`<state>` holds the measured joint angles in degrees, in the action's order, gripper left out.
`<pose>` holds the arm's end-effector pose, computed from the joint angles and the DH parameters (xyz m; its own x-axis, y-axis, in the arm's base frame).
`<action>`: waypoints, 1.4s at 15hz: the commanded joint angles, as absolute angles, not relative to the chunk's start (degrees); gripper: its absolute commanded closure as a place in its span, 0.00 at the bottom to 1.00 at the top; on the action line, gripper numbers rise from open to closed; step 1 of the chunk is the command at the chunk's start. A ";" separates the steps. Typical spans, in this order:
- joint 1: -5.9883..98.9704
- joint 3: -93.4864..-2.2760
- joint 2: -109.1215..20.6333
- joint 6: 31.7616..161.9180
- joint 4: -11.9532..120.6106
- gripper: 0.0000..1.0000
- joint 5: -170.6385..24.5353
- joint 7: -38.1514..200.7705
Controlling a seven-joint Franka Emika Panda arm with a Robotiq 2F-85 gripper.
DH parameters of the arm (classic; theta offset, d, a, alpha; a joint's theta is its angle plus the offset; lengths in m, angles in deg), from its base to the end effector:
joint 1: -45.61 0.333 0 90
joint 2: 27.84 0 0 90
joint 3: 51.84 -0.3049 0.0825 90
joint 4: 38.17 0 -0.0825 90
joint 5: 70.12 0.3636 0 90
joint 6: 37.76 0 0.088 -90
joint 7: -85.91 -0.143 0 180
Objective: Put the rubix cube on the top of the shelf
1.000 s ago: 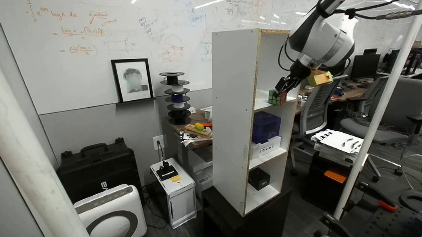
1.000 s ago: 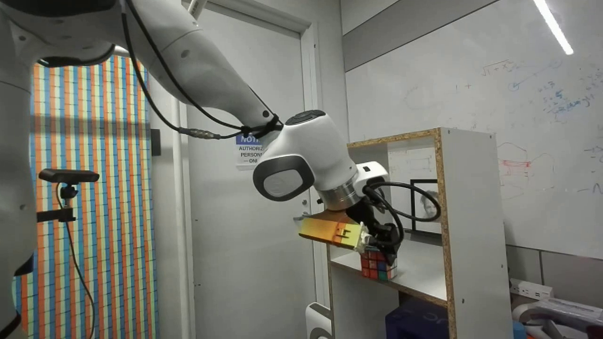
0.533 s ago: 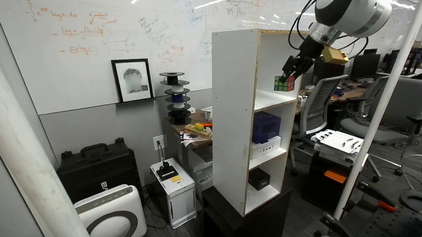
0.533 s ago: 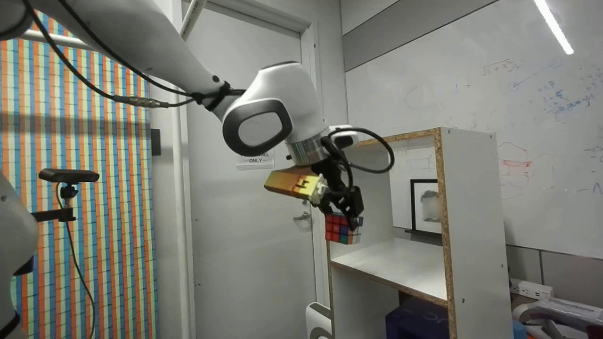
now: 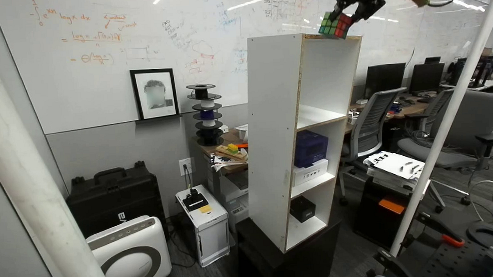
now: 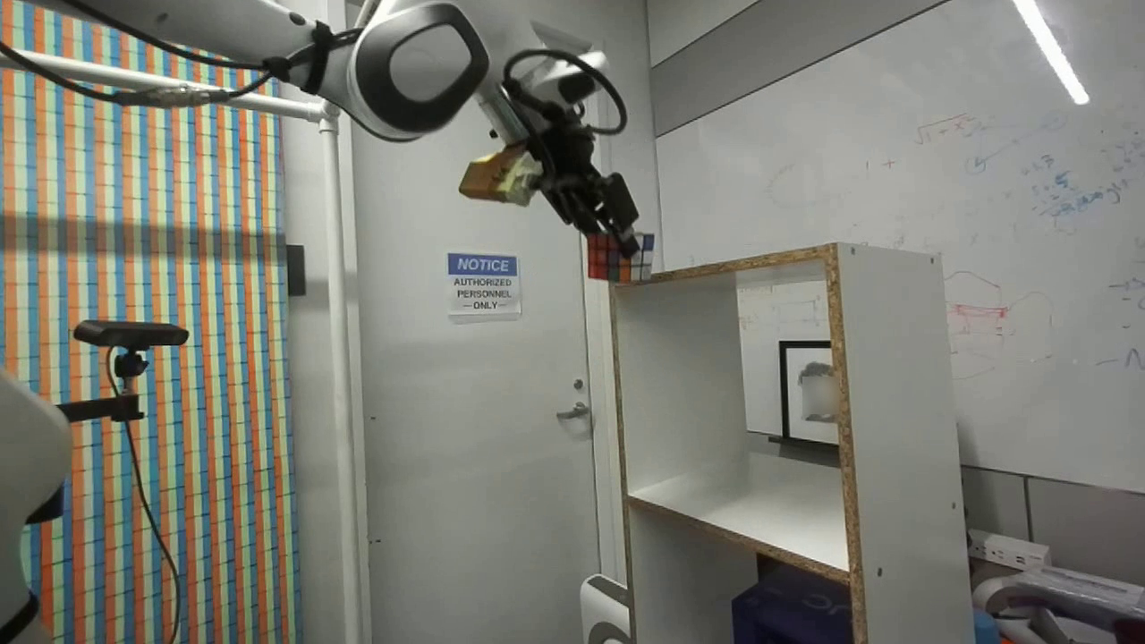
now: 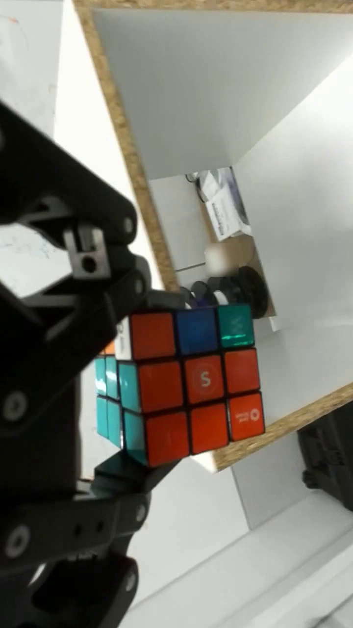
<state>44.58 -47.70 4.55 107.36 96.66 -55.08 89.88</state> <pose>0.4392 -0.0423 0.5911 0.7162 -0.2284 0.6595 -0.0820 -0.9659 -0.2454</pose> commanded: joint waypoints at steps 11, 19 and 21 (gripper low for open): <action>36.00 -54.55 -24.47 102.78 62.13 0.60 -77.60 55.95; 41.48 -52.39 -21.24 78.82 53.04 0.00 -65.11 62.78; 42.24 -52.21 -18.78 72.79 53.65 0.00 -62.05 65.41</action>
<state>40.56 -53.35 -22.06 79.81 53.85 -66.34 61.33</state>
